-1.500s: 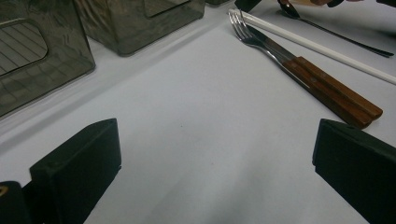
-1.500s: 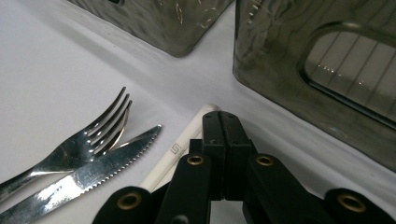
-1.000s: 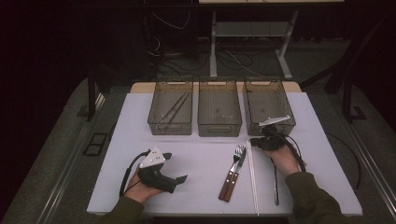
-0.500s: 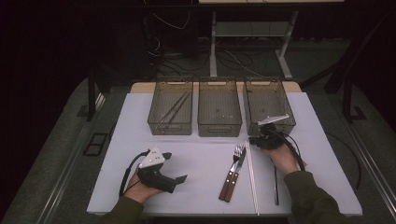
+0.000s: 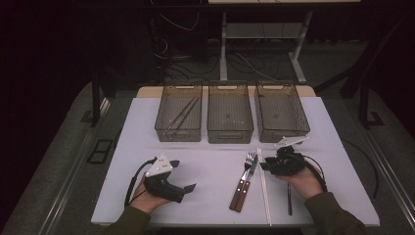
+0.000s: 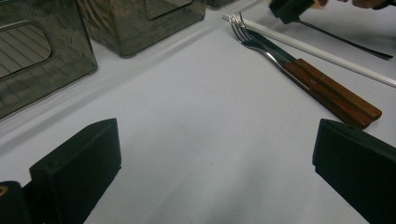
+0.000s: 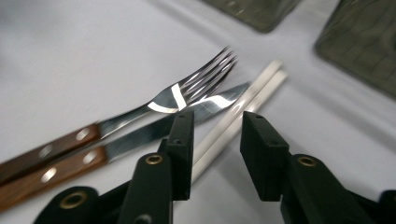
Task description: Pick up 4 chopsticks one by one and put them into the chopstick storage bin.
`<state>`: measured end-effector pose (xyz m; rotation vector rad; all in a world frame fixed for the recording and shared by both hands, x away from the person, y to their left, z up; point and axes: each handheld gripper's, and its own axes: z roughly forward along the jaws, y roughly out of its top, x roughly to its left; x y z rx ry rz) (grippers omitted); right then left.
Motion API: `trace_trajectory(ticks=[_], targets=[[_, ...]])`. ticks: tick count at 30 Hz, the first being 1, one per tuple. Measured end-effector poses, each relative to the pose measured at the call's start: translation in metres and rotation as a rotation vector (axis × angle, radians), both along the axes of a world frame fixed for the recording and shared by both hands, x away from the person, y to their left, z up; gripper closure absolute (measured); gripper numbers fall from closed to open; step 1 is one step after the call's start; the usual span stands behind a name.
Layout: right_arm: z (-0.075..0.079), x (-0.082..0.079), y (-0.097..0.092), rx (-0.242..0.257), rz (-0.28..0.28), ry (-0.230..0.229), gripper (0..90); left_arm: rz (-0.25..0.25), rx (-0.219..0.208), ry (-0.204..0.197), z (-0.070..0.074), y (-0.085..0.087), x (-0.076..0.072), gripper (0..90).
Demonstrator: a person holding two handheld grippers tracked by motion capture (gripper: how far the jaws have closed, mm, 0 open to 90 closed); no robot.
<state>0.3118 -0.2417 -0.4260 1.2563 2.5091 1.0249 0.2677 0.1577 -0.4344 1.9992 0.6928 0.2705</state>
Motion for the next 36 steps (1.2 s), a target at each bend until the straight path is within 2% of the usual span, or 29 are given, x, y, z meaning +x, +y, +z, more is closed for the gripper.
trace_trajectory(ticks=[8, 11, 17, 28, 36], targets=[[0.001, -0.039, 0.005, 0.016, 0.139, 0.026, 84.0, 0.003, 0.000, 0.001, 0.000, 0.000, 0.000, 0.0], [-0.001, -0.052, 0.007, 0.005, 0.195, 0.037, 87.6, 0.002, 0.000, -0.001, 0.000, 0.000, -0.001, 0.0], [-0.006, -0.074, 0.010, -0.013, 0.266, 0.073, 90.0, 0.002, 0.002, -0.001, 0.000, 0.000, -0.001, 0.0], [-0.012, -0.091, 0.016, -0.039, 0.350, 0.108, 90.0, 0.002, 0.003, 0.001, 0.000, 0.000, -0.001, 0.0], [-0.012, -0.095, 0.015, -0.057, 0.356, 0.116, 90.0, 0.001, 0.003, 0.001, 0.000, 0.000, 0.000, 0.0]])
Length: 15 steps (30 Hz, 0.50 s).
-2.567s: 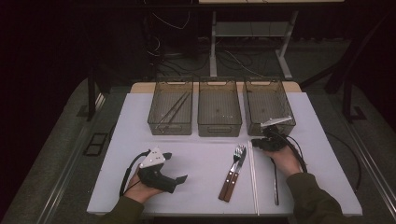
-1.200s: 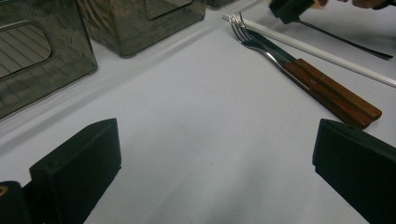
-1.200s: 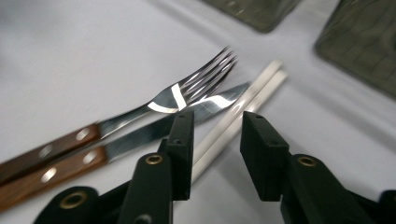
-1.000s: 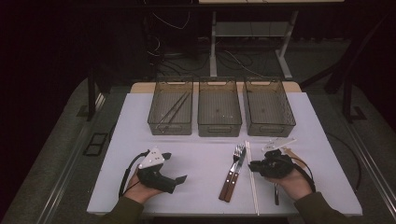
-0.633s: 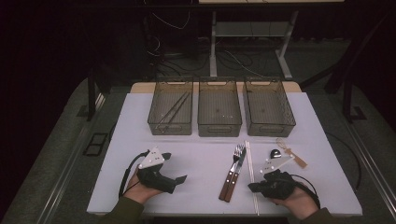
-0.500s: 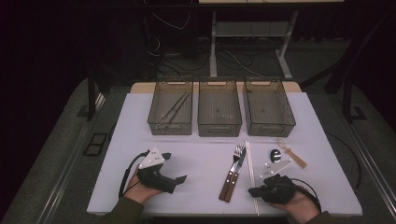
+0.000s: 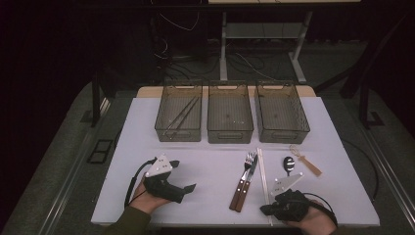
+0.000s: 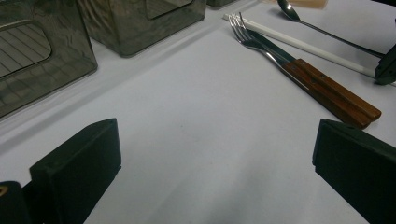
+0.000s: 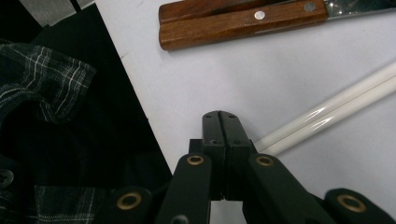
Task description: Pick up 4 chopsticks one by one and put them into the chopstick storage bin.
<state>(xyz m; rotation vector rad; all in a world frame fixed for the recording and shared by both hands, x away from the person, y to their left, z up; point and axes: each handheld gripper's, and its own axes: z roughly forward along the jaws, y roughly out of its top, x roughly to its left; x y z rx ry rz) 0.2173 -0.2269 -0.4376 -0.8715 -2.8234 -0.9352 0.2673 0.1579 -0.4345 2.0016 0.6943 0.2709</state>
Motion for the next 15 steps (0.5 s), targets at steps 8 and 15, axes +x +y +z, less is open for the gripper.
trace_trajectory(ticks=[8, 15], targets=[[0.001, -0.002, -0.004, -0.017, 0.002, -0.002, 90.0, -0.001, 0.001, 0.001, 0.000, 0.000, 0.000, 0.0], [0.002, -0.003, -0.011, -0.037, -0.006, -0.011, 90.0, -0.006, 0.006, -0.001, 0.000, 0.000, 0.000, 0.0]])
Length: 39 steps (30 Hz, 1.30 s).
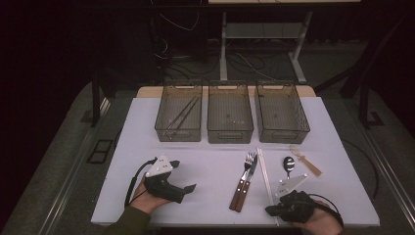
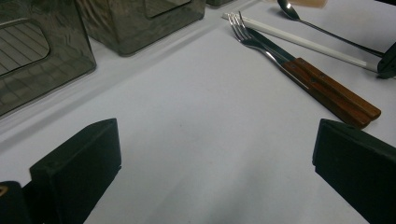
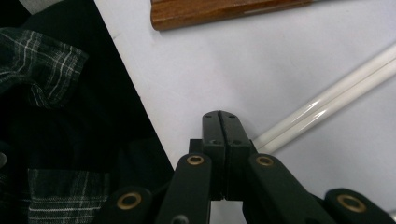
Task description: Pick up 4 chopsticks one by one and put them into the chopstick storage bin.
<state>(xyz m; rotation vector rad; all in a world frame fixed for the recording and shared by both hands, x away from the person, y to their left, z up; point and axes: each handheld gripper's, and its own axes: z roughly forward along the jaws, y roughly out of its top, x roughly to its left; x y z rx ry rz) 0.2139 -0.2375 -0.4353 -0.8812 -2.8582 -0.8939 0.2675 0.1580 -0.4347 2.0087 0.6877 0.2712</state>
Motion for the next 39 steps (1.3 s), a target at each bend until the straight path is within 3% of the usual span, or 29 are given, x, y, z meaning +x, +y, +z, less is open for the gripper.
trace_trajectory(ticks=[29, 33, 35, 39], targets=[[0.002, -0.001, -0.025, -0.024, -0.046, -0.008, 89.5, -0.002, 0.003, 0.003, -0.001, -0.001, 0.000, 0.0], [0.010, 0.005, -0.029, 0.048, -0.112, -0.035, 83.0, 0.000, 0.002, 0.005, -0.001, -0.001, 0.000, 0.0], [0.013, 0.012, -0.031, 0.064, -0.164, -0.057, 75.5, 0.004, -0.002, 0.006, -0.001, -0.001, 0.000, 0.0], [0.017, 0.038, -0.030, 0.073, -0.272, -0.108, 69.4, 0.007, -0.001, 0.006, -0.001, -0.001, 0.000, 0.0]])
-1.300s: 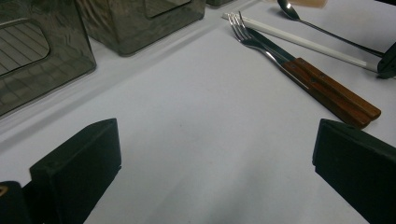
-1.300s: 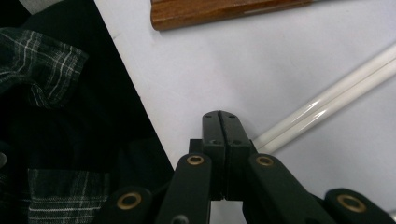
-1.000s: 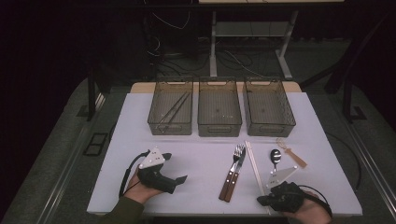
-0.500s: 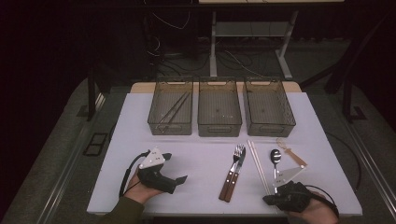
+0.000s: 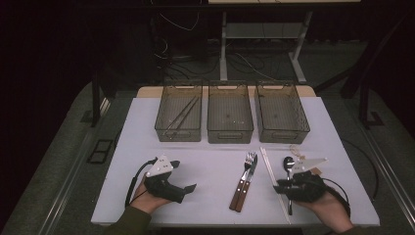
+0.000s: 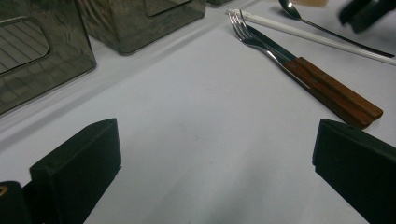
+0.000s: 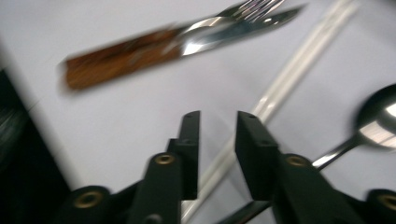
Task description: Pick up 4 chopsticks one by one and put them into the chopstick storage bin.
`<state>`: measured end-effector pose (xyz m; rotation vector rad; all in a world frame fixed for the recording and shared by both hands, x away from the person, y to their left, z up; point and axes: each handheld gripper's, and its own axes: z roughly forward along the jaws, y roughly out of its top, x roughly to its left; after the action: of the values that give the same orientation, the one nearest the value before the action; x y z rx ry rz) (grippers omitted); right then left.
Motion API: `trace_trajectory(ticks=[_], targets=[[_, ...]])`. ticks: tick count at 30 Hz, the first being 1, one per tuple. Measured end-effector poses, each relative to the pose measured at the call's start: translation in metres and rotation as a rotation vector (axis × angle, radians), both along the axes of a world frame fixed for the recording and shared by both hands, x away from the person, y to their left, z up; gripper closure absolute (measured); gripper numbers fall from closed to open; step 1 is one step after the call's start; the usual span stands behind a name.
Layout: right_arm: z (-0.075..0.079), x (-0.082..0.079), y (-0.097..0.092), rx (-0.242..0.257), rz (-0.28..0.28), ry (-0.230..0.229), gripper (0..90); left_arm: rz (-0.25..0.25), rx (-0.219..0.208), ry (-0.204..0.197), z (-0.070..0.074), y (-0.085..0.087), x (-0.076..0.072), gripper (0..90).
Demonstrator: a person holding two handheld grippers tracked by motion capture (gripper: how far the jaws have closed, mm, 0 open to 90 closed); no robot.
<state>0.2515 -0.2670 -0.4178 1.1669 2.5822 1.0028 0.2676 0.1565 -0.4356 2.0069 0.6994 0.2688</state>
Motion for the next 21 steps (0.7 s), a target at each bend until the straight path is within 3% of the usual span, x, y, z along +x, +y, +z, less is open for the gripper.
trace_trajectory(ticks=[8, 11, 16, 21], targets=[[-0.009, 0.059, 0.014, -0.012, -0.149, -0.018, 63.0, -0.004, 0.005, 0.002, 0.000, 0.000, 0.000, 0.0], [-0.014, 0.075, 0.017, -0.022, -0.170, -0.010, 63.0, -0.007, 0.006, 0.001, 0.000, 0.000, 0.000, 0.0], [-0.023, 0.089, 0.022, -0.042, -0.183, 0.006, 64.0, -0.009, 0.008, 0.000, 0.000, 0.000, 0.001, 0.0], [-0.024, 0.089, 0.026, -0.073, -0.179, -0.011, 68.5, -0.011, 0.006, -0.001, 0.000, 0.000, 0.001, 0.0]])
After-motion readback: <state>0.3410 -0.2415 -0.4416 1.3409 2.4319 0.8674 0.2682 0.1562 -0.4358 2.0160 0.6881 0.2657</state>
